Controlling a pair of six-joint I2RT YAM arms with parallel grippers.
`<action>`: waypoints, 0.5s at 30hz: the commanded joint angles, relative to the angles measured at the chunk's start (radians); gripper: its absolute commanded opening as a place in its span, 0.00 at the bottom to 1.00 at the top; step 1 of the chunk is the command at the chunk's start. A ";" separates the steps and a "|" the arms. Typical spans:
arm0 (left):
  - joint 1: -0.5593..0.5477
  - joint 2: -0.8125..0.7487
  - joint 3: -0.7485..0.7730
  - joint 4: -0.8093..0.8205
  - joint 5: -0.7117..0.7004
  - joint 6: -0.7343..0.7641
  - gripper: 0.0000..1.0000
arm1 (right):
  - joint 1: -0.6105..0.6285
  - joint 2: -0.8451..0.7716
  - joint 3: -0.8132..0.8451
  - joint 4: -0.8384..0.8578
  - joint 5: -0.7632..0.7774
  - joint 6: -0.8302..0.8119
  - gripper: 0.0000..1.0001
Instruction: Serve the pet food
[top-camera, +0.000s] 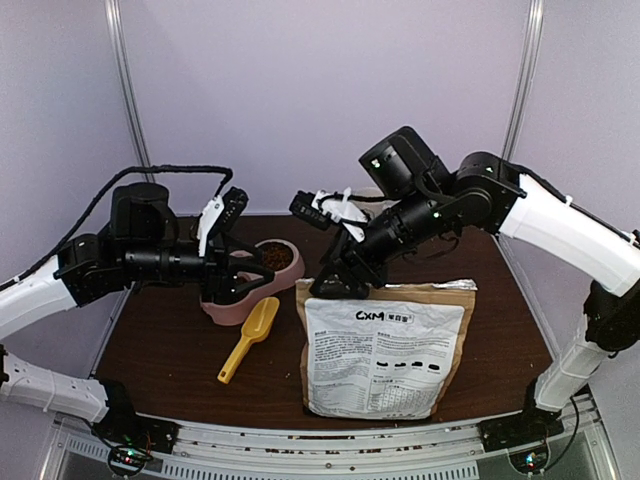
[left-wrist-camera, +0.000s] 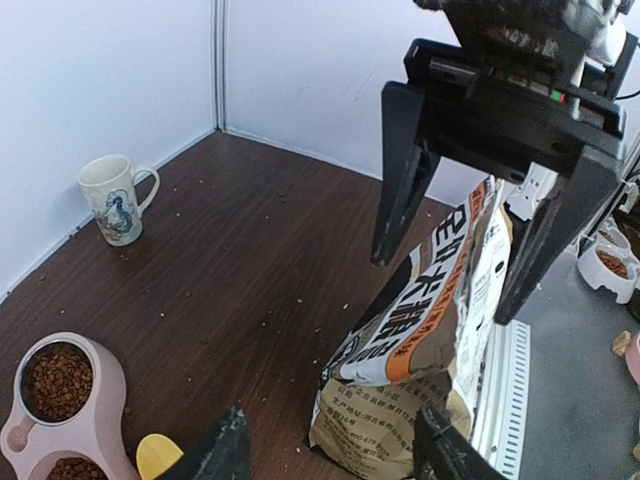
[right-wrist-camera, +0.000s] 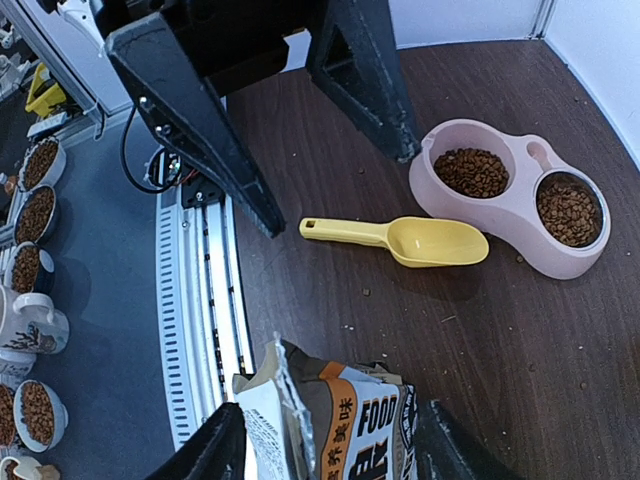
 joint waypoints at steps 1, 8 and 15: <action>0.007 -0.014 -0.038 0.168 0.069 -0.043 0.57 | 0.020 0.027 0.059 -0.096 -0.025 -0.043 0.51; 0.005 0.043 -0.039 0.226 0.205 -0.047 0.57 | 0.024 0.036 0.047 -0.096 -0.025 -0.033 0.29; -0.018 0.098 -0.051 0.294 0.272 -0.055 0.60 | 0.025 0.020 0.027 -0.069 -0.008 -0.026 0.00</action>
